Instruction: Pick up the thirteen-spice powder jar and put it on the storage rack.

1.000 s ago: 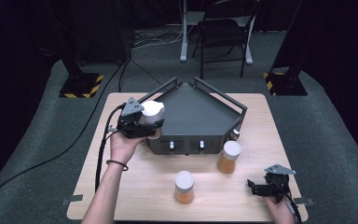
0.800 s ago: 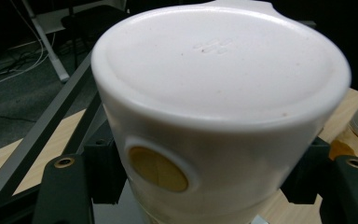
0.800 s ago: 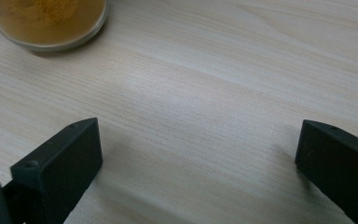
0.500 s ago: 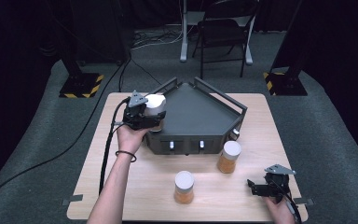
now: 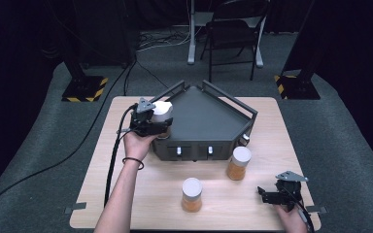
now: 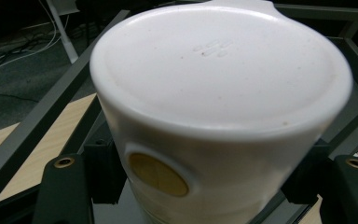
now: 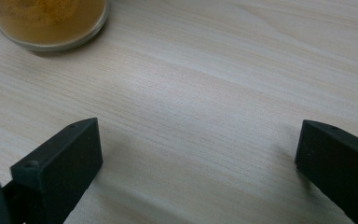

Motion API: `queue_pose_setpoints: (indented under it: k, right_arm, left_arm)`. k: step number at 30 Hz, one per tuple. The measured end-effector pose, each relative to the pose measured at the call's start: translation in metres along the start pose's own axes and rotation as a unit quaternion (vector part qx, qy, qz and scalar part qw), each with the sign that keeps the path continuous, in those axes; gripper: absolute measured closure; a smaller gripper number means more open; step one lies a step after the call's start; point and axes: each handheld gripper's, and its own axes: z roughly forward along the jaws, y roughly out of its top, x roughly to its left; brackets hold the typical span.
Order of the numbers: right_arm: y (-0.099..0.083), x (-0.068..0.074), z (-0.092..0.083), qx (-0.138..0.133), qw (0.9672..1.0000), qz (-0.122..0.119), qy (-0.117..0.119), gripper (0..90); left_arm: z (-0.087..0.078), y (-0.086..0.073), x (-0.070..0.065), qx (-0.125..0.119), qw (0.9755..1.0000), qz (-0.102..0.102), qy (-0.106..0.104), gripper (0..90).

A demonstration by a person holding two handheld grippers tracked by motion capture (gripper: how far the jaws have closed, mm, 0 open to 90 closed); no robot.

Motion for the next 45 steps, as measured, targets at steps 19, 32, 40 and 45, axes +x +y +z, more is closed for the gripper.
queue_pose_setpoints:
  k: [19, 32, 40, 45]
  right_arm:
    - [0.000, 0.000, 0.000, 0.000, 1.0000, -0.001, 0.000, 0.0]
    - [0.000, 0.000, 0.000, 0.000, 1.0000, -0.001, 0.000, 0.0]
    - [0.000, 0.000, 0.000, 0.000, 1.0000, 0.000, 0.000, 0.0]
    - [0.000, 0.000, 0.000, 0.000, 1.0000, -0.001, 0.000, 0.0]
  left_arm:
    - [-0.002, 0.002, -0.001, 0.024, 0.9997, -0.008, 0.004, 18.1]
    - [-0.025, -0.008, -0.002, 0.019, 0.9997, 0.017, 0.001, 10.8]
    - [-0.040, -0.026, 0.003, 0.015, 0.9998, 0.008, 0.003, 9.7]
    - [-0.047, -0.034, 0.001, 0.017, 0.9997, 0.013, 0.008, 9.0]
